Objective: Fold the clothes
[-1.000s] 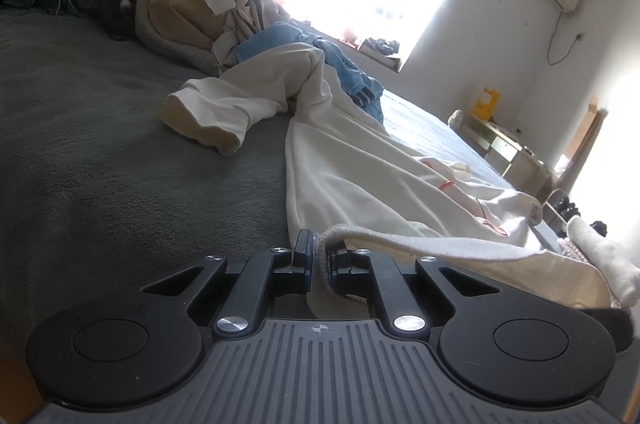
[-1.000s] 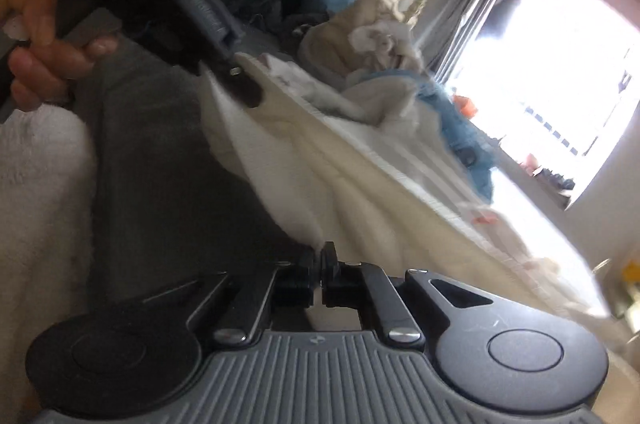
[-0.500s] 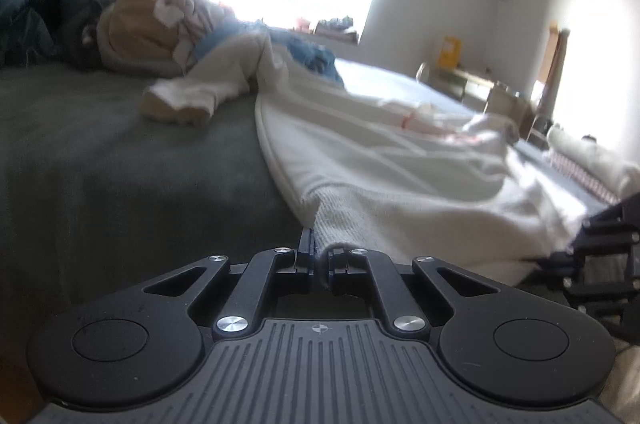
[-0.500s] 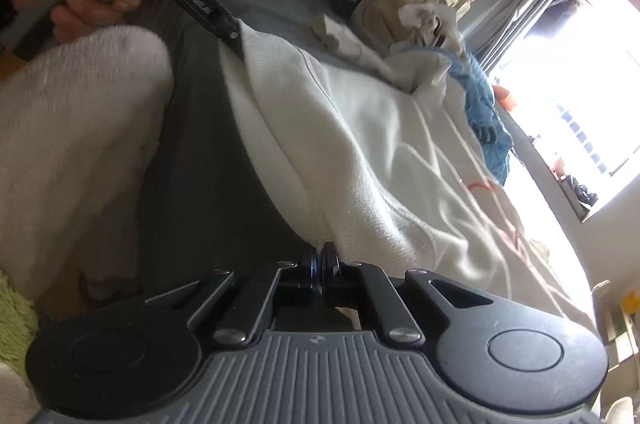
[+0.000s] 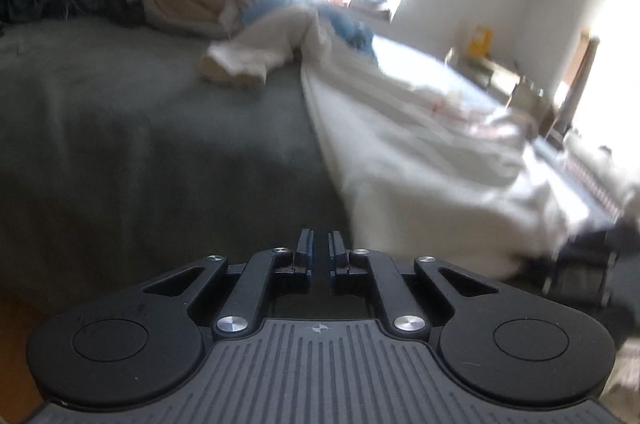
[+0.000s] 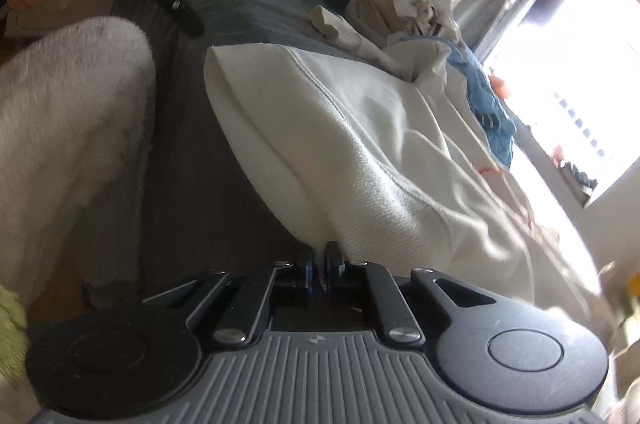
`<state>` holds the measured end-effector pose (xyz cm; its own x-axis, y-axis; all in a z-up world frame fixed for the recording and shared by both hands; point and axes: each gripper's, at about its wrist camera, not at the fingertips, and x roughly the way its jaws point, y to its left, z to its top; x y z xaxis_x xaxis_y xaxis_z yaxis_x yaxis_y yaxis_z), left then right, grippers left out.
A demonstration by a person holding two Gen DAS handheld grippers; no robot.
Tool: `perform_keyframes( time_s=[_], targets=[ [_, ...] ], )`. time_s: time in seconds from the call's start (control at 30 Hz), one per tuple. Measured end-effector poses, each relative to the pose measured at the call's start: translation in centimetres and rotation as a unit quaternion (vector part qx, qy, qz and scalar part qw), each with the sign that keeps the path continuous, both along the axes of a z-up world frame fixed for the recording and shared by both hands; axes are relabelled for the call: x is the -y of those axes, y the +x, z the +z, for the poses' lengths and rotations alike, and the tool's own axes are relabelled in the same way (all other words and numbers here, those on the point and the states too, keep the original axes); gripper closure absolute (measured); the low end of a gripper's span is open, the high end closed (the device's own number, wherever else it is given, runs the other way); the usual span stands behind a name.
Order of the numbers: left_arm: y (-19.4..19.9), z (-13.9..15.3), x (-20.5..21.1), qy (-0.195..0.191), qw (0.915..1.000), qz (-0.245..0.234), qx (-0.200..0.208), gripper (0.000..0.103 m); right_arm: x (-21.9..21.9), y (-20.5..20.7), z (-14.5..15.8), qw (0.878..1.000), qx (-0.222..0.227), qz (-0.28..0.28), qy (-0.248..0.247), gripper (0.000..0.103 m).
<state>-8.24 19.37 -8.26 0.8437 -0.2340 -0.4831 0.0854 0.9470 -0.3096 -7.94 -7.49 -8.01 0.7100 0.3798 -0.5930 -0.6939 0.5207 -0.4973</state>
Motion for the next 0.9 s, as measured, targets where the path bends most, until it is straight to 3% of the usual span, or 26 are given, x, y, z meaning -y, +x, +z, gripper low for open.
perform_keyframes(
  time_s=[0.1,0.23,0.33,0.47,0.53,0.6,0.67,0.73,0.8,0.9],
  targets=[
    [0.8,1.0,1.4,-0.005,0.9994,-0.021,0.027,0.082,1.2,-0.9,0.5,0.998,-0.034,-0.023,0.042,0.091],
    [3.1,1.6,3.8,-0.003,0.9987,-0.039,0.033,0.078,5.9,-1.5,1.9,0.981,-0.085,-0.113,0.135,0.084],
    [4.5,1.8,5.2,-0.027,0.9979,-0.052,0.027,0.078,11.9,-1.2,3.5,0.938,-0.114,-0.216,0.248,0.074],
    [5.0,2.2,8.6,-0.016,0.9944,-0.100,0.031,0.077,20.8,-1.2,4.9,0.838,-0.126,-0.337,0.410,0.063],
    [5.1,2.6,11.2,0.000,0.9895,-0.140,0.035,0.076,23.9,-0.8,4.5,0.794,-0.131,-0.373,0.462,0.061],
    [5.1,2.8,14.1,0.022,0.9811,-0.188,0.042,0.072,25.7,0.0,3.7,0.761,-0.147,-0.395,0.493,0.061],
    [4.9,2.7,17.1,0.048,0.9700,-0.233,0.051,0.069,27.0,0.8,2.6,0.740,-0.179,-0.387,0.520,0.062],
    [4.7,2.6,20.2,0.074,0.9562,-0.277,0.059,0.067,27.5,1.3,1.7,0.727,-0.207,-0.372,0.539,0.069],
    [4.6,2.3,23.1,0.100,0.9407,-0.317,0.065,0.066,27.8,1.7,1.1,0.716,-0.226,-0.364,0.552,0.090],
    [4.8,1.4,26.1,0.138,0.9241,-0.351,0.064,0.066,28.6,2.5,1.5,0.696,-0.228,-0.336,0.592,0.096]
  ],
)
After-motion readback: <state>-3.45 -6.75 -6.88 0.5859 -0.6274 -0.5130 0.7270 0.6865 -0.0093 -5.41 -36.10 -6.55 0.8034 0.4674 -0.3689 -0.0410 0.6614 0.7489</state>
